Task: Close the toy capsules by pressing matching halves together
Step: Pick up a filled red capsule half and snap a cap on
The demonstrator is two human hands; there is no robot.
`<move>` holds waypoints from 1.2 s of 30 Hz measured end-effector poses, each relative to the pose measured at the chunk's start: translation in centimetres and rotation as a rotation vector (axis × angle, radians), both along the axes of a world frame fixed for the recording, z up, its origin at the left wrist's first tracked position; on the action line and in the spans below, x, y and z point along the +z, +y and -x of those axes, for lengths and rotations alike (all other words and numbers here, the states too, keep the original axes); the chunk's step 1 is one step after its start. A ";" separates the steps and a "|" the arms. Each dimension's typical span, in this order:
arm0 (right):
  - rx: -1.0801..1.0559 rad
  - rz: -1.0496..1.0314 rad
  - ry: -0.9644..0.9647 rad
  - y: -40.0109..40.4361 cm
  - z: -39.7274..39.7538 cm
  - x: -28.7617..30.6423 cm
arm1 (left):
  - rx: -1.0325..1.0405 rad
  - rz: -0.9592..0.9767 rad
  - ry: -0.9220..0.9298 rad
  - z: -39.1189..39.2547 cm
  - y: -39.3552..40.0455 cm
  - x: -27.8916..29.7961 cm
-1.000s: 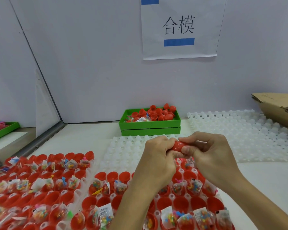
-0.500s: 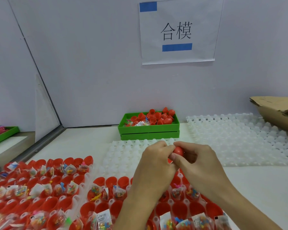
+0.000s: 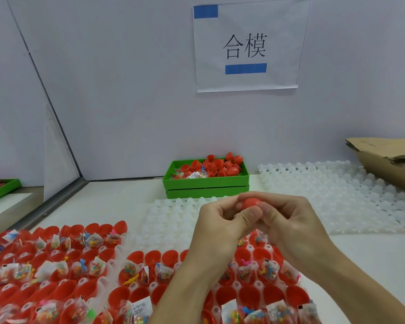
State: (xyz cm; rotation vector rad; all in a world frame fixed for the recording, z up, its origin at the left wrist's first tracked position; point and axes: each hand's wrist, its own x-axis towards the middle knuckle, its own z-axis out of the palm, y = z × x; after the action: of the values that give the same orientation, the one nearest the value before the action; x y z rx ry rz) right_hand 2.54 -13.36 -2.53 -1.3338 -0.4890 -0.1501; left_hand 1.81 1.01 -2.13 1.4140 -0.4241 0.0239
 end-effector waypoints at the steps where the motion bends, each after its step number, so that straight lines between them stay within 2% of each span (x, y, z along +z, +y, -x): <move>1: 0.000 -0.010 0.001 0.0 0.0 0.0 | 0.004 0.020 -0.006 0.0 -0.2 -0.1; 7: 0.045 -0.054 -0.007 -0.2 0.1 0.1 | -0.008 0.037 -0.051 -0.1 -0.1 -0.2; 10: 0.068 -0.012 -0.017 -0.6 -0.1 0.3 | -0.025 0.016 -0.040 -0.3 0.1 -0.2; 16: -0.070 0.132 -0.099 -1.3 0.1 0.8 | -0.085 0.147 0.153 -0.7 1.3 0.4; 19: -0.233 0.302 -0.156 -1.6 0.1 1.0 | -0.041 0.096 0.239 -0.7 1.5 0.5; 21: -0.276 0.436 -0.197 -1.4 0.2 0.8 | -0.070 0.043 0.247 -0.6 1.1 0.3; 23: -0.285 0.501 -0.221 -1.1 0.3 0.6 | -0.082 0.074 0.248 -0.6 0.7 0.0; 26: -0.263 0.497 -0.275 -1.0 0.3 0.6 | -0.094 0.163 0.280 -0.7 0.6 0.0; 32: -0.160 0.406 -0.259 -1.2 0.4 0.9 | -0.178 0.292 0.359 -0.2 0.3 0.3; 36: -0.244 0.442 -0.301 -1.2 0.3 0.8 | -0.158 0.231 0.383 -0.1 0.2 0.3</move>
State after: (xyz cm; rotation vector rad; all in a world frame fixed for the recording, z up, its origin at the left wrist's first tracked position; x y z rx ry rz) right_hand 2.23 -14.61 -1.71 -1.8157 -0.6352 -0.4707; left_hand 1.90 1.22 -1.79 1.1221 -0.2048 -0.3126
